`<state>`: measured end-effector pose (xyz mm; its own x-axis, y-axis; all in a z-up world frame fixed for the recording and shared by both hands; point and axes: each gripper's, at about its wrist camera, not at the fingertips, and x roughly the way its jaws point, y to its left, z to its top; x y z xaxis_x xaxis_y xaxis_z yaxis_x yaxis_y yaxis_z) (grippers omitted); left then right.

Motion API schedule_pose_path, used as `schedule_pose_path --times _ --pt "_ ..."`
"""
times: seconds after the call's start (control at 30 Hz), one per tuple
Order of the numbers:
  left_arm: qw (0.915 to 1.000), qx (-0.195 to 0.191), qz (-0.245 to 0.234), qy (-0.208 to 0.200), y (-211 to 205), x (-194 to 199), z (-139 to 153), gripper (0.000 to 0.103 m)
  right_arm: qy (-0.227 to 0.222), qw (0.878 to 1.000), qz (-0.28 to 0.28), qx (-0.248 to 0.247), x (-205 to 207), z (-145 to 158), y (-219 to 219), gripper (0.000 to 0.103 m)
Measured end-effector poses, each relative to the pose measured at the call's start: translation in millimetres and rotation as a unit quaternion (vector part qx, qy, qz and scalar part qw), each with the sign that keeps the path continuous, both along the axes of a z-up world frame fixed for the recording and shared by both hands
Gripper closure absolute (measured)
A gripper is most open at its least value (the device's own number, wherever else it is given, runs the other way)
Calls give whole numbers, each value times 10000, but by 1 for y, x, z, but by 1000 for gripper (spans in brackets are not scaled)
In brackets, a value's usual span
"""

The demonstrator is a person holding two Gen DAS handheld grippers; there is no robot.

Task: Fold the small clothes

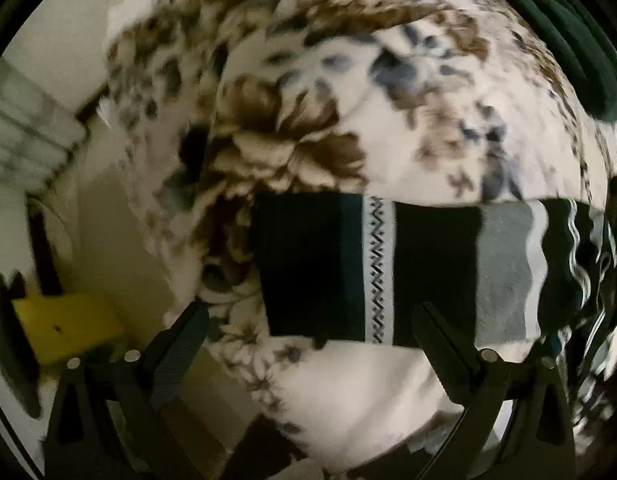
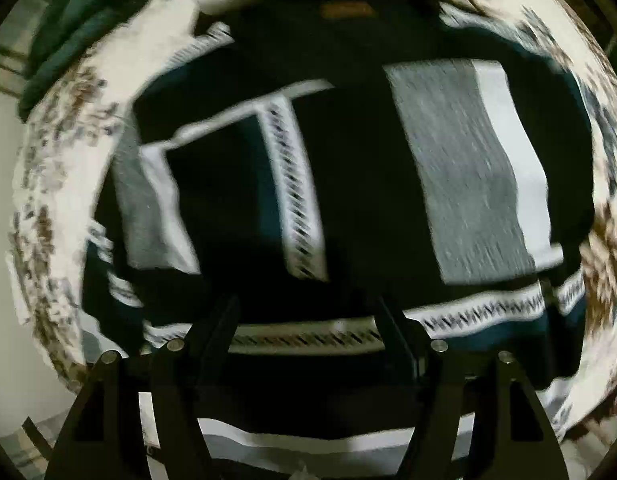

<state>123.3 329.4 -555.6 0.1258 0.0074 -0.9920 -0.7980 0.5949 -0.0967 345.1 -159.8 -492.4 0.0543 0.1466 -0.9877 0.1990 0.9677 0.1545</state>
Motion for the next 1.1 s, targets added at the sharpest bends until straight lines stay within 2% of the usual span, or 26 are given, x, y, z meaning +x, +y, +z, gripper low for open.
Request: schedule_pose_path --times 0.13,0.2,0.23,0.27,0.3,0.33,0.37,0.4,0.6,0.73,0.8,0.87,0.9,0.93,1.03,1.1 --pt "9997 -177 166 31 9 6 -39 0 195 9997 -49 -142 -13 -16 -6 32" --pt "9994 -299 123 87 8 15 -61 6 208 9995 10 -216 -15 -21 -4 32" --pt "9995 -265 101 137 7 18 -66 6 217 9995 30 -235 -15 -23 -3 32" --pt "9999 -55 58 75 2 24 -64 8 229 9994 45 -239 -15 -24 -3 32" --pt "10000 70 -10 -33 -2 27 -59 29 236 9994 54 -241 -15 -25 -2 32" --pt "9997 179 -134 -128 -8 32 -51 42 235 9994 65 -248 -15 -25 -2 32" --pt "9993 282 -195 -117 -12 35 -46 72 228 9994 80 -254 -14 -24 -1 32" --pt "9988 363 -274 -177 -18 38 -37 94 210 9994 101 -262 -14 -22 -2 32" --pt "9951 811 -363 -440 -33 43 17 95 68 9997 98 -196 -12 -9 -11 32" --pt "9884 1169 -712 -663 -47 56 64 95 -80 10000 1 -49 -15 4 -21 32" --pt "9817 1386 -1001 -836 -60 68 94 95 -129 9999 -90 22 -17 12 -26 32" --pt "9756 1531 -1242 -968 -50 77 113 95 -145 9997 -199 81 -18 16 -37 32" --pt "9706 1609 -1426 -1083 -67 89 128 95 -134 9996 -231 59 -17 16 -42 32" --pt "9680 1631 -1516 -1158 -66 98 135 95 -132 9995 -293 53 -17 18 -54 32" --pt "9550 1706 -1983 -1396 -109 133 157 95 -178 9988 -446 100 -15 22 -77 32" --pt "9452 1635 -2334 -1592 -155 161 169 95 -242 9982 -541 90 -15 27 -100 32"
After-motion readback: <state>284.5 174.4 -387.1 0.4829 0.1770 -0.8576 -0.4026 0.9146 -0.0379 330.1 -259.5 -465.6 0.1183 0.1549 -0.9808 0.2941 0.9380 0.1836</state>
